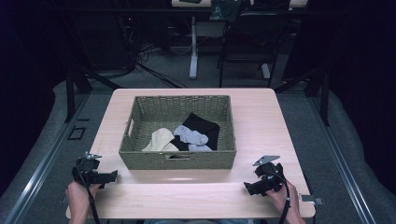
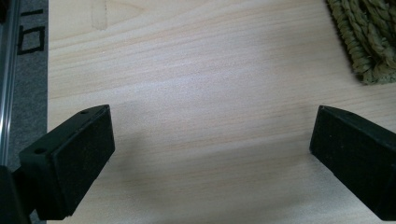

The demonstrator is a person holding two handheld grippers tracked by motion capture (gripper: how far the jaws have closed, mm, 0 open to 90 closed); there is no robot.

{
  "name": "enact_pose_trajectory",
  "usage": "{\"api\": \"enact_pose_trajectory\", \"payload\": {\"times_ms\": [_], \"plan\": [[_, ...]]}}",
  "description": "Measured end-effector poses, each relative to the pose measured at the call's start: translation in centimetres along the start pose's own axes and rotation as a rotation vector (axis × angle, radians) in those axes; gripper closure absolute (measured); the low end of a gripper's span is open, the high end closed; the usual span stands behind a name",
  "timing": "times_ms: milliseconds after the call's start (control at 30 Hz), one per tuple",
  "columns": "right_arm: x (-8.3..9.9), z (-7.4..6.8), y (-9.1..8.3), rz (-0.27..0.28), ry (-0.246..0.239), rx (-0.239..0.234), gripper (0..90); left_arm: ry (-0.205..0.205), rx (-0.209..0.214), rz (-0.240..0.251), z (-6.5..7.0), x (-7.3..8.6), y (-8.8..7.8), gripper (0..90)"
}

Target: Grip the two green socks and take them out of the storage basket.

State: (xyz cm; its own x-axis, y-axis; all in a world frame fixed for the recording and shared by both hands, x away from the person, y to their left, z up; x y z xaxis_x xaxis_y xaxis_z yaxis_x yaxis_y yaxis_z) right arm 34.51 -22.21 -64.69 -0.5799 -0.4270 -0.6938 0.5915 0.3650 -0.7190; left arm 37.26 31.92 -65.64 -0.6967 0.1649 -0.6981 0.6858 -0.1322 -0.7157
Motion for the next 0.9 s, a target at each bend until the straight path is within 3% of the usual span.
{"api": "enact_pose_trajectory", "payload": {"times_ms": [500,900], "plan": [[-0.05,0.24,0.01,0.013,0.012,0.007,0.9,0.005,0.000,0.003,0.11,0.07,-0.01,0.1],[-0.41,0.10,-0.06,0.015,-0.006,0.010,1.1,0.009,0.001,-0.010,-0.04,0.37,-0.05,0.1]]}}
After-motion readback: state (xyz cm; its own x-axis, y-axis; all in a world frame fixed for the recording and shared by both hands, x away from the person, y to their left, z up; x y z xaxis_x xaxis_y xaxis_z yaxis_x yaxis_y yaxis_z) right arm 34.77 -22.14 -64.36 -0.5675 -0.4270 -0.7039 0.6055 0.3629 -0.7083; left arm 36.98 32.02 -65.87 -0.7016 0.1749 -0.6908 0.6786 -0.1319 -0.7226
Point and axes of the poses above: each handheld gripper's, and its own axes: y roughly forward along the jaws, x roughly out of its underside, z roughly to its right, the point moved 10 cm from there along y, roughly forward along the jaws, and after that the axes turned 12 degrees about z, right-handed, at the moved point
